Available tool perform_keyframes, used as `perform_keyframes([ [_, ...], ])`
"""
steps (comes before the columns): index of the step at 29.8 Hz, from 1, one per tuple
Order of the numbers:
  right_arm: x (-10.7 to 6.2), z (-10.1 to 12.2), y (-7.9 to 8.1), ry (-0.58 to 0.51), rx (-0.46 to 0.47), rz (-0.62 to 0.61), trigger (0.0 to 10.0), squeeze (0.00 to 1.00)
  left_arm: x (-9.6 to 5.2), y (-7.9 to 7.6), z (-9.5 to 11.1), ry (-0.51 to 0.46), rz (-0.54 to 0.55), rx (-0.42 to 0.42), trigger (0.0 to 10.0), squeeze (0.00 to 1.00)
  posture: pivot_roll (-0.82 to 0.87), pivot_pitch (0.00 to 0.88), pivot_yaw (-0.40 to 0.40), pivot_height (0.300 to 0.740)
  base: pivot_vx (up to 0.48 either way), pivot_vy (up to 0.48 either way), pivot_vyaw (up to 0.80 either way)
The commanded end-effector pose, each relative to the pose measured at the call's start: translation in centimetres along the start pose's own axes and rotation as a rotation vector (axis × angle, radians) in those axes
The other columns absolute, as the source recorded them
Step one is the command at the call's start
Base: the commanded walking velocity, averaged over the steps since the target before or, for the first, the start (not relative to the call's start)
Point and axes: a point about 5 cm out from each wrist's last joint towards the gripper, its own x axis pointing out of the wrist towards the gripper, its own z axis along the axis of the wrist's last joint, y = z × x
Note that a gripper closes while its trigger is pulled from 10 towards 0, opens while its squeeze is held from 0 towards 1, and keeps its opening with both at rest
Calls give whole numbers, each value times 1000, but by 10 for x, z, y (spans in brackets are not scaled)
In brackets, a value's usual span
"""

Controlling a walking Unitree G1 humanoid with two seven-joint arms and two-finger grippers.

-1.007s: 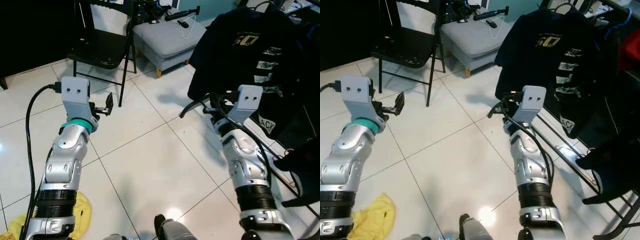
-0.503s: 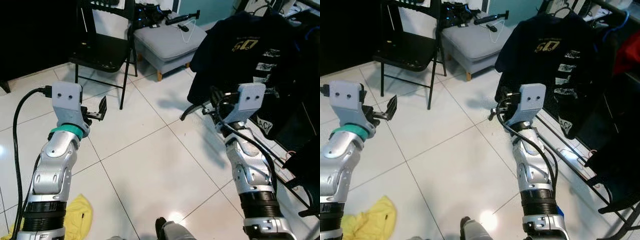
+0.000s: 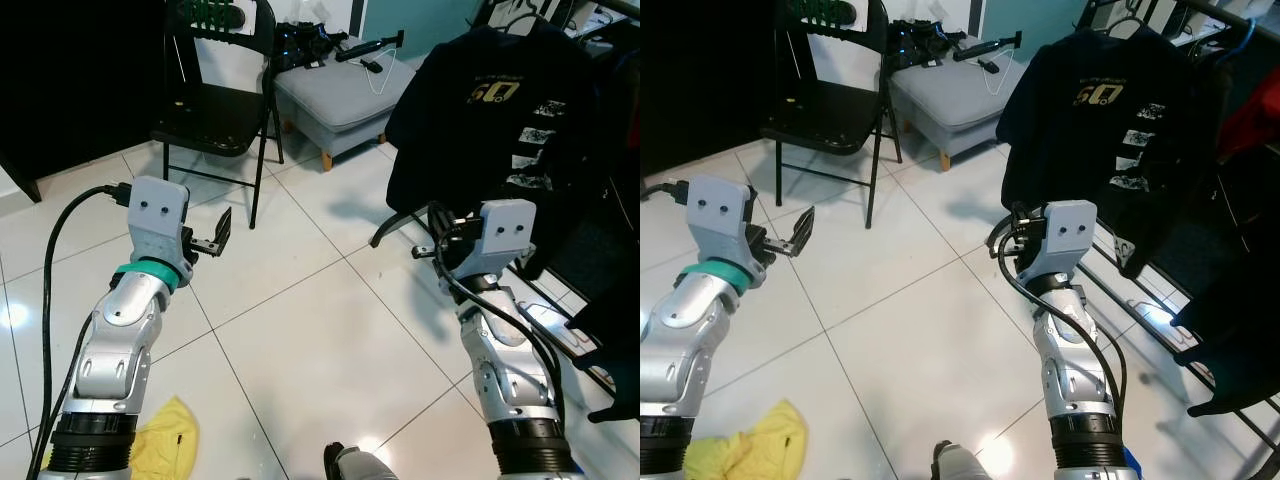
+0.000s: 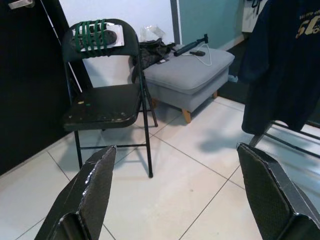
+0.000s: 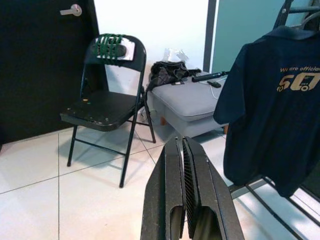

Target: Hang hanger

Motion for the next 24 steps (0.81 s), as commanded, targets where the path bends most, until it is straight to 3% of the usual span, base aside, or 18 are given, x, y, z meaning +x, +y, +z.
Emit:
perform_keyframes([
  [1, 0, 1, -2, 1, -17, 2, 10000, 0, 0, -2, -5, 14, -5, 7, 10000, 0, -59, 47, 40, 740, 0, 0, 0],
  [9, -1, -6, -4, 35, -33, 4, 10000, 0, -8, -5, -32, 83, -9, 3, 10000, 0, -80, 8, 13, 740, 0, 0, 0],
  [13, 3, -8, -1, 31, -34, 1, 10000, 0, -5, -15, -38, 91, -59, 42, 10000, 0, -78, 0, 63, 740, 0, 0, 0],
  [15, 4, -8, 1, 22, -26, -11, 10000, 0, 0, -19, -37, 82, -94, 50, 10000, 0, -88, 0, 82, 740, 0, 0, 0],
  [18, 5, -11, 3, 15, -12, -40, 10000, 0, 25, -26, -26, 50, -146, 77, 10000, 0, -109, 0, 111, 740, 0, 0, 0],
  [24, 2, -11, 7, 10, -14, -26, 10000, 0, 35, -21, -20, 29, -131, 76, 10000, 0, -124, 0, 108, 740, 0, 0, 0],
])
